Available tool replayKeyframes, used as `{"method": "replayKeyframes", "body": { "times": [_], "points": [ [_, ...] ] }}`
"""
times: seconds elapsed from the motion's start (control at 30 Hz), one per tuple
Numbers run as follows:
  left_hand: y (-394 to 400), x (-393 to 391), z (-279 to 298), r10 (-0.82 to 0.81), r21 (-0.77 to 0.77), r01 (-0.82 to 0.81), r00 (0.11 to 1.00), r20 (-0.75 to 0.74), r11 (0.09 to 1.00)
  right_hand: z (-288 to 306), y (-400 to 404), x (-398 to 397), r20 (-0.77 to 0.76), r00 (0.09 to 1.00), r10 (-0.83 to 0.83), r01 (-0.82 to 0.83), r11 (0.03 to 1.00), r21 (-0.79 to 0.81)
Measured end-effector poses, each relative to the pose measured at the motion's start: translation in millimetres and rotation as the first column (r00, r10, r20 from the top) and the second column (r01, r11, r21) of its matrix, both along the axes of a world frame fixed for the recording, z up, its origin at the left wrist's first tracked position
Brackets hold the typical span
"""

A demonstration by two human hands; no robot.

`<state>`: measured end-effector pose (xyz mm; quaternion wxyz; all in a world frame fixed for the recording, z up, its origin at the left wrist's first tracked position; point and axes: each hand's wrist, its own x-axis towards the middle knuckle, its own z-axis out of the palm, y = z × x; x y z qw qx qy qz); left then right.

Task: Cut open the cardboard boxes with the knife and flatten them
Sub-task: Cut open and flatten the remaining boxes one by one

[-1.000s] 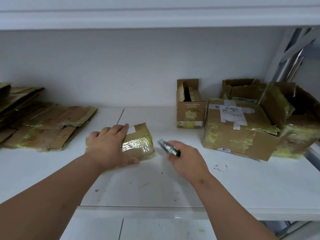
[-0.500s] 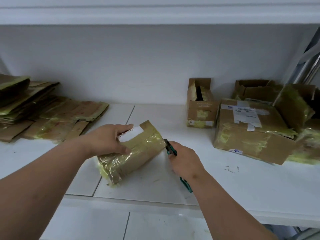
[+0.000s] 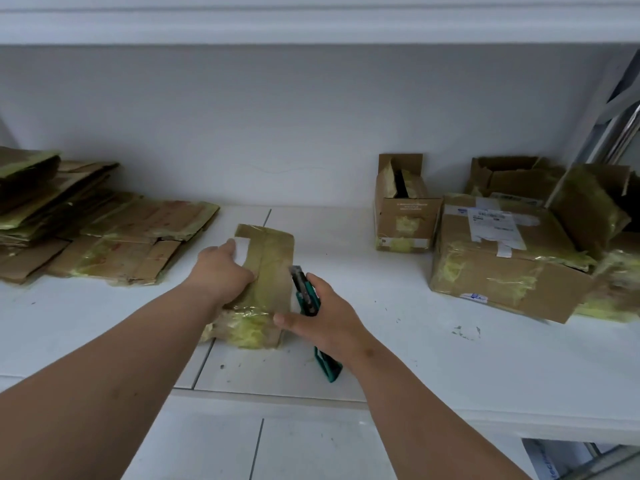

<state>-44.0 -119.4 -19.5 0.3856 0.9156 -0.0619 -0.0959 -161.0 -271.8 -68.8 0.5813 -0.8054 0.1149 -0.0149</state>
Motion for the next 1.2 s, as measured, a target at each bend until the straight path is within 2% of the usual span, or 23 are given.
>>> {"method": "replayKeyframes", "body": {
  "times": [0.1, 0.2, 0.27, 0.33, 0.4, 0.43, 0.5, 0.6, 0.63, 0.7, 0.77, 0.8, 0.9, 1.03, 1.2],
  "points": [
    [3, -3, 5, -0.029, -0.052, 0.025, 0.995, -0.095, 0.998, -2, -1, 2, 0.053, 0.998, -0.036, 0.037, 0.999, -0.025],
    [9, -11, 11, -0.078, -0.167, 0.039, 0.969, -0.236, 0.985, 0, -8, 6, 0.08, 0.984, -0.159, 0.164, 0.984, -0.062],
    [15, -15, 15, -0.113, -0.148, 0.071, 0.946, -0.303, 0.986, 0, -12, 11, 0.078, 0.979, -0.19, 0.197, 0.976, -0.093],
    [19, -15, 15, -0.138, 0.06, 0.158, 0.958, -0.25, 0.986, 0, -13, 14, 0.076, 0.974, -0.214, 0.222, 0.967, -0.126],
    [24, -9, 14, -0.217, 0.363, 0.228, 0.974, -0.07, 0.904, -1, -14, 17, 0.073, 0.968, -0.242, 0.25, 0.957, -0.148],
    [25, -7, 14, -0.288, 0.467, 0.256, 0.958, -0.002, 0.846, -1, -15, 17, 0.071, 0.966, -0.25, 0.258, 0.954, -0.15],
    [28, -5, 15, -0.441, 0.565, 0.361, 0.898, 0.006, 0.742, -4, -16, 17, 0.074, 0.964, -0.256, 0.264, 0.952, -0.155],
    [28, -1, 17, -0.544, 0.577, 0.466, 0.838, -0.043, 0.671, -4, -16, 17, 0.069, 0.967, -0.244, 0.253, 0.951, -0.179],
    [26, -1, 18, -0.565, 0.627, 0.455, 0.824, -0.028, 0.632, -4, -17, 18, 0.067, 0.969, -0.239, 0.247, 0.95, -0.19],
    [18, 1, 21, -0.612, 0.777, 0.384, 0.791, 0.002, 0.499, -5, -17, 18, 0.058, 0.971, -0.23, 0.237, 0.949, -0.207],
    [8, 5, 20, -0.647, 0.859, 0.336, 0.762, -0.008, 0.385, -7, -18, 17, 0.045, 0.971, -0.236, 0.24, 0.951, -0.196],
    [5, 6, 19, -0.653, 0.867, 0.332, 0.757, -0.009, 0.373, -8, -20, 16, 0.036, 0.968, -0.249, 0.251, 0.951, -0.182],
    [0, 8, 10, -0.659, 0.809, 0.393, 0.752, -0.009, 0.437, -7, -27, 10, 0.005, 0.964, -0.267, 0.264, 0.951, -0.164],
    [-7, 9, -1, -0.674, 0.735, 0.471, 0.738, -0.025, 0.488, 4, -36, 2, -0.043, 0.971, -0.235, 0.218, 0.945, -0.246],
    [-8, 10, -10, -0.675, 0.765, 0.408, 0.736, 0.048, 0.499, 17, -42, 0, -0.076, 0.979, -0.187, 0.156, 0.94, -0.302]
  ]
}}
